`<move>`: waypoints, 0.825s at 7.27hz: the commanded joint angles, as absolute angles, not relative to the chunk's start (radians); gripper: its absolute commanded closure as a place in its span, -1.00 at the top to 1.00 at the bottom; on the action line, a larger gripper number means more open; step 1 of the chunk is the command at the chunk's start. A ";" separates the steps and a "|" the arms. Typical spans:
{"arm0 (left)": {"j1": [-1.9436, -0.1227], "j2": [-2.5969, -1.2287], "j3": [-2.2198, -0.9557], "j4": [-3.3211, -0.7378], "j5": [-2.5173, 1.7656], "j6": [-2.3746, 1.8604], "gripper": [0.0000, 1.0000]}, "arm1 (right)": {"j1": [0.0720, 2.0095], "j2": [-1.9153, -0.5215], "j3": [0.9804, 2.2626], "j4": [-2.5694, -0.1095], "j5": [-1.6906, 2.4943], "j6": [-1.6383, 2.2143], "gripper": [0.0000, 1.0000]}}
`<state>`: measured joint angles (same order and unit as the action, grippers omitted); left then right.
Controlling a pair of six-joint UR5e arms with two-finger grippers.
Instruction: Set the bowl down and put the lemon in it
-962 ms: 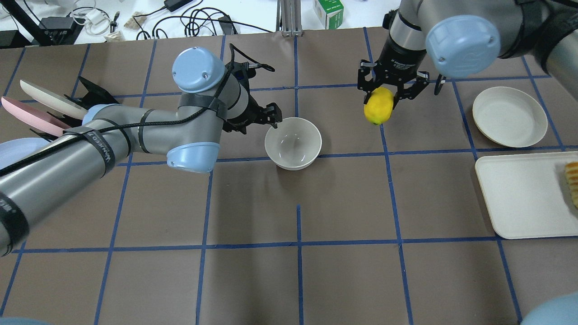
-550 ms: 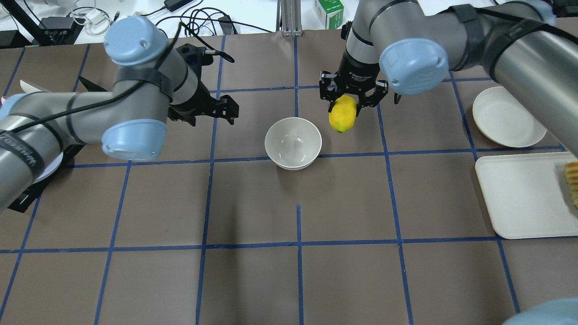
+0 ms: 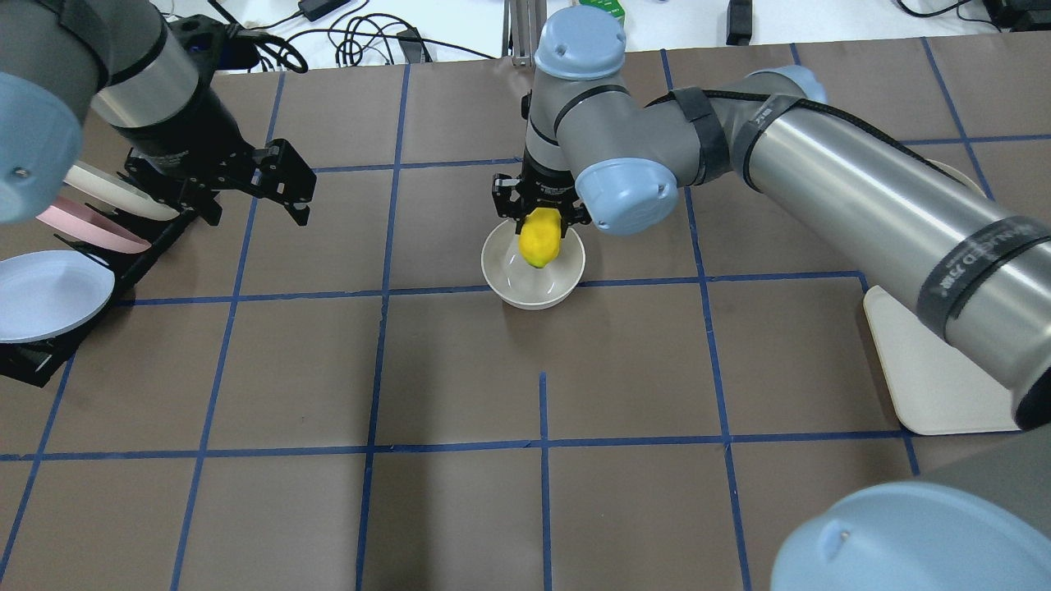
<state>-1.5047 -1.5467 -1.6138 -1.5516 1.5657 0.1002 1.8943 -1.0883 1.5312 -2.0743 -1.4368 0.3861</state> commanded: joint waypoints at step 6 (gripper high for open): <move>-1.502 -1.568 -1.618 -1.463 1.572 0.044 1.00 | 1.916 -1.009 1.539 -2.089 -1.445 0.373 -0.27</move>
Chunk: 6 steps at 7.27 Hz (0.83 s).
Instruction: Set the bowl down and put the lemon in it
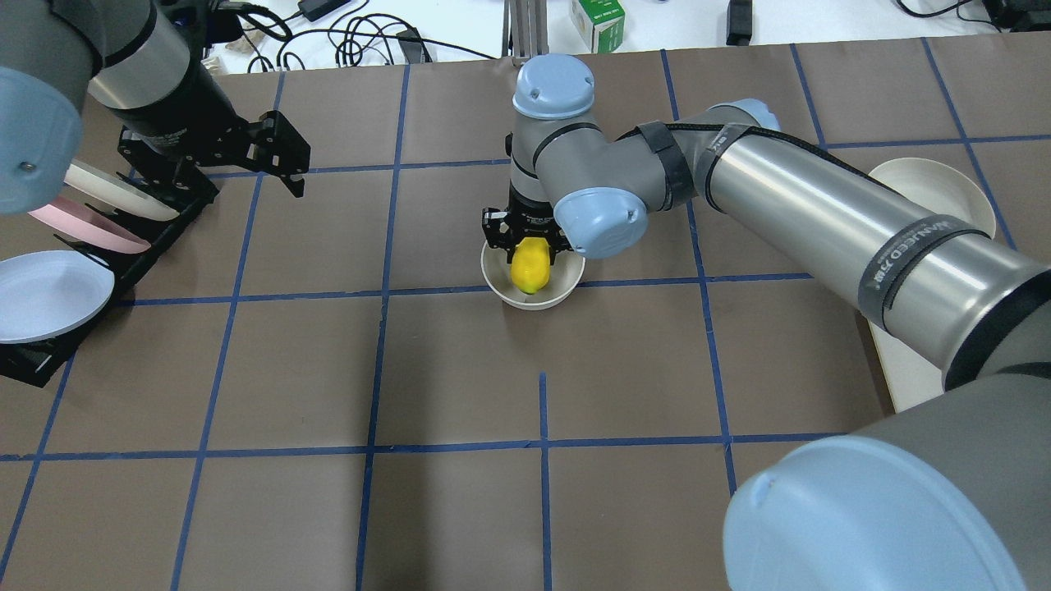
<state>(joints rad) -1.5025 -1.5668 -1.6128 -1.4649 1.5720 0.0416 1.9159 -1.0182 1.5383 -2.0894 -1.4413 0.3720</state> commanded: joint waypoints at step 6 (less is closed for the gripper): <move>-1.502 -1.568 -1.618 -1.456 1.571 0.045 1.00 | 1.905 -1.027 1.517 -2.083 -1.469 0.384 1.00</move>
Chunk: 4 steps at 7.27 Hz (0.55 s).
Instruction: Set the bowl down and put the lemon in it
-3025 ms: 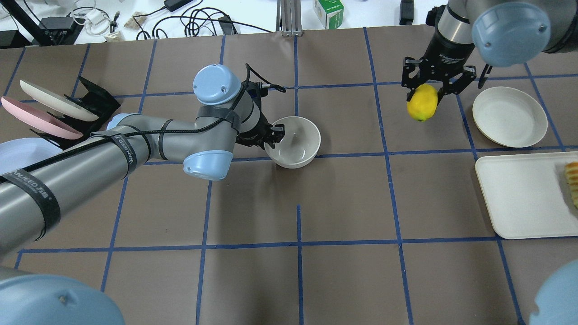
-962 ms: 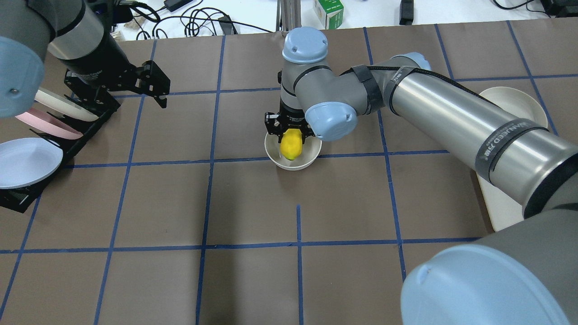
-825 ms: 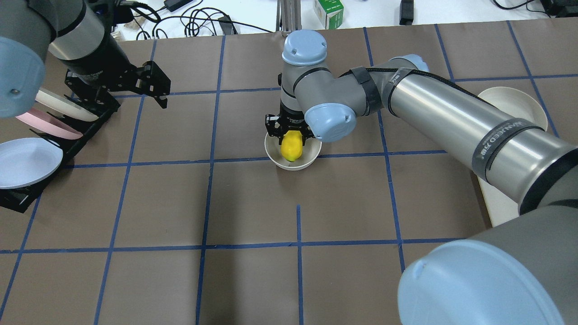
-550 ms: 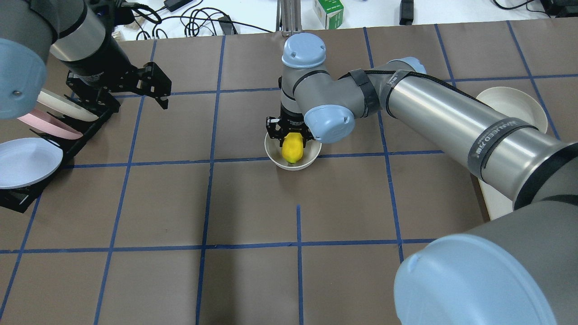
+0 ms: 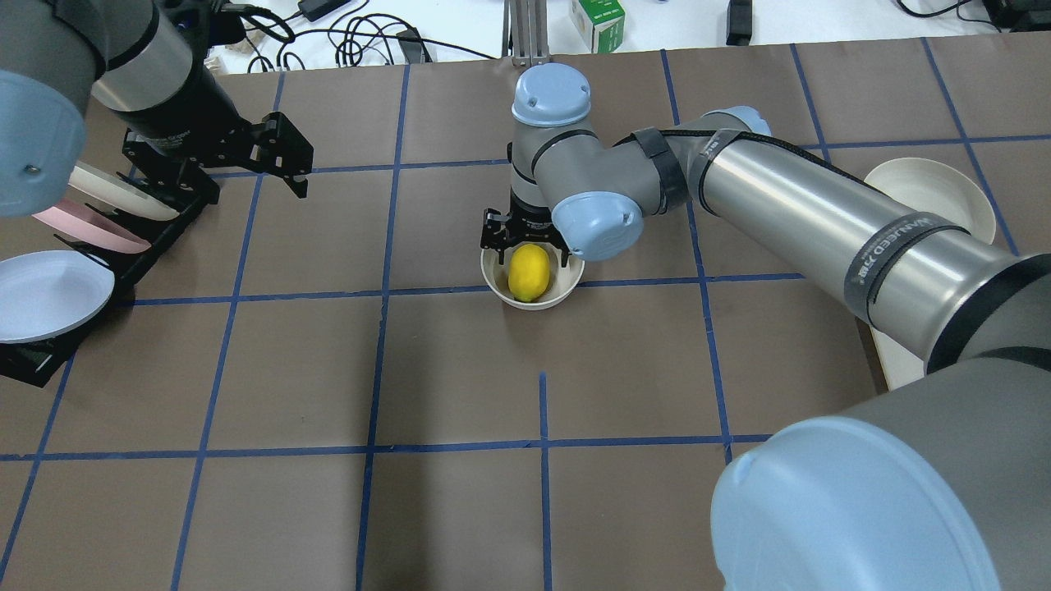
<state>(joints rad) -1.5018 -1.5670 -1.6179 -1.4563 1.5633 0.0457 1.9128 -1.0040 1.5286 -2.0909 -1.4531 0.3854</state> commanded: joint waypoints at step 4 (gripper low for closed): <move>-1.502 -1.568 -1.614 -1.460 1.568 0.044 1.00 | 1.739 -1.289 1.511 -1.816 -1.503 0.285 1.00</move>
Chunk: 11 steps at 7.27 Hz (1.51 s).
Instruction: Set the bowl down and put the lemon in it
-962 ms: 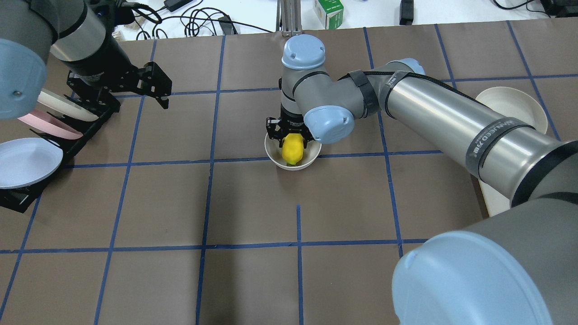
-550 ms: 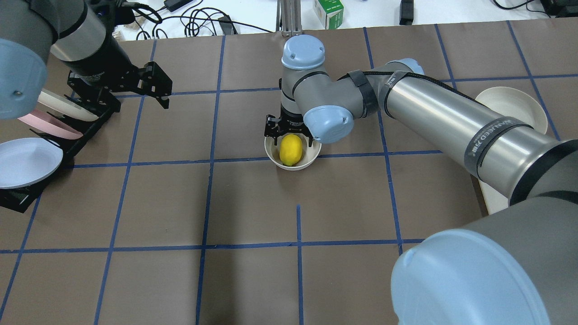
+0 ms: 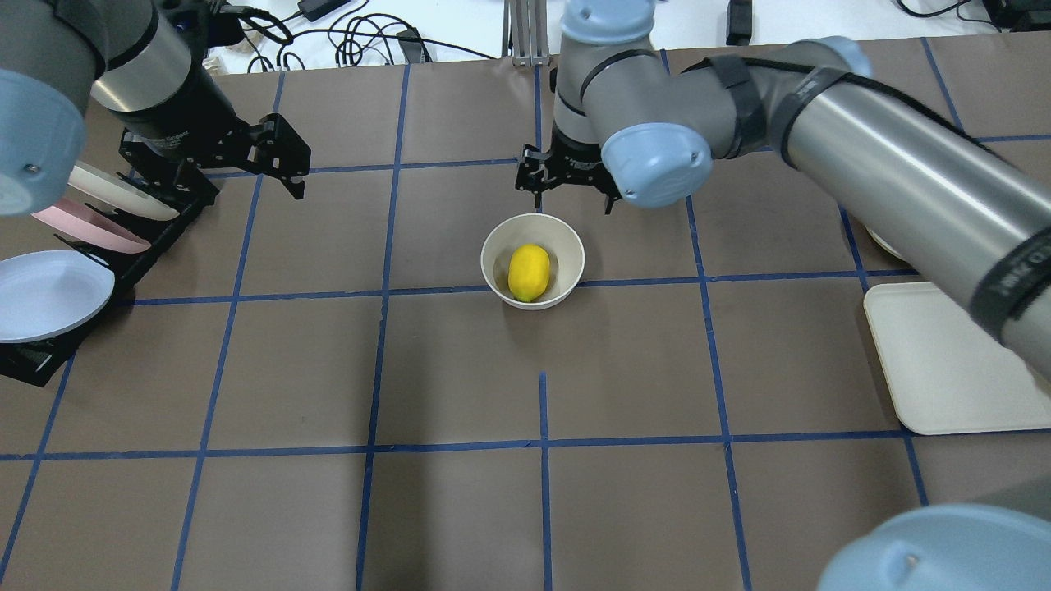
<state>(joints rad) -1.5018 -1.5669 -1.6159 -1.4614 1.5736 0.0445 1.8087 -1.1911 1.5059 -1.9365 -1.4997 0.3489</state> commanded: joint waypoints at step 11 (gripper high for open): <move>-1.505 -1.559 -1.617 -1.463 1.566 0.035 1.00 | 1.542 -1.536 1.543 -1.516 -1.520 0.080 1.00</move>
<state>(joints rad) -1.5055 -1.5584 -1.6164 -1.4634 1.5674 0.0353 1.5429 -1.5391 1.5426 -1.5165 -1.5238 0.0805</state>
